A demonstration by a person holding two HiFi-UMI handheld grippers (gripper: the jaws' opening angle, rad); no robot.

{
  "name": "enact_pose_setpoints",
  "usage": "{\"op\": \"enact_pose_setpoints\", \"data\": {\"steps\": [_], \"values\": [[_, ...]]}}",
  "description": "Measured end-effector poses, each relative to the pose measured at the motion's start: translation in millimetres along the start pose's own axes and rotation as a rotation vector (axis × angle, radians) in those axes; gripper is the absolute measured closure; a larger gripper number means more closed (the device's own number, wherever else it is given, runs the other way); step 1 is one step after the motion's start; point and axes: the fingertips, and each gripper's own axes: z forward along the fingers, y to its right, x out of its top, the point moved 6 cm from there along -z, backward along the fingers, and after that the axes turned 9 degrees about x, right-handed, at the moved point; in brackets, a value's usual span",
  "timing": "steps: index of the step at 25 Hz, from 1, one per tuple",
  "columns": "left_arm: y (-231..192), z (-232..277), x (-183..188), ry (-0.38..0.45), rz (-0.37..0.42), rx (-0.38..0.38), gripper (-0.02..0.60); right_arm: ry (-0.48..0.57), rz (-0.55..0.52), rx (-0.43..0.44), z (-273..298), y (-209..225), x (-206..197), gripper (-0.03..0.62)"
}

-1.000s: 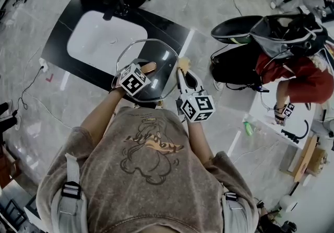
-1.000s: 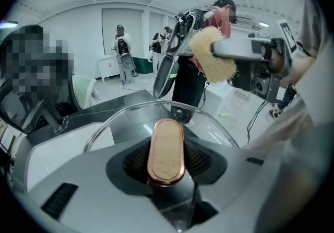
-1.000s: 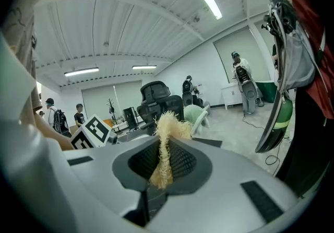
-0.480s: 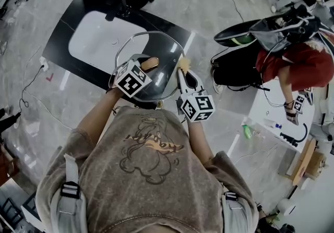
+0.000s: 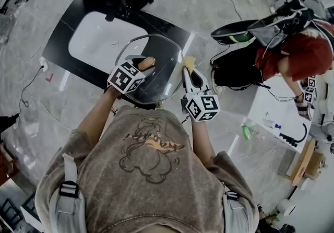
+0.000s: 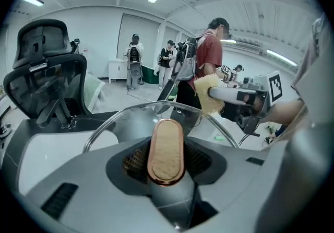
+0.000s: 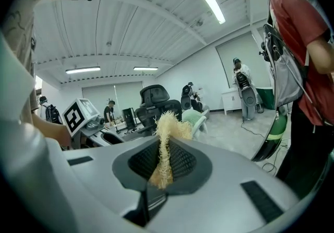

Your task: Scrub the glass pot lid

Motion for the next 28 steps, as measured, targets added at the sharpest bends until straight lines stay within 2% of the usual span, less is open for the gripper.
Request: {"op": "enact_pose_setpoints", "data": {"steps": [6,10,13,19,24,26,28], "values": [[-4.3,-7.2,-5.8,0.037,-0.143,-0.058,0.400,0.044,0.009,-0.066,-19.7,19.8,11.5,0.553],[-7.2,-12.9,-5.0,0.091,-0.275,-0.128,0.400,0.049,0.008,-0.092,-28.1,29.2,13.5,0.553],[-11.1,-16.4,-1.4,0.158,-0.413,-0.222,0.400,0.039,0.017,-0.091,-26.7,29.7,9.3,0.553],[-14.0,-25.1,10.1,0.302,-0.660,-0.465,0.400,0.030,0.031,-0.058,-14.5,22.1,5.8,0.553],[-8.0,-28.1,13.9,0.372,-0.874,-0.673,0.400,0.025,0.030,-0.037,-9.1,18.5,4.7,0.553],[-2.4,-31.7,18.1,0.393,-0.920,-0.727,0.400,0.024,0.031,-0.034,-9.6,17.3,4.6,0.553],[-0.9,-32.3,18.6,0.394,-0.919,-0.731,0.400,0.025,0.034,-0.028,-9.6,16.5,5.0,0.553]]}}
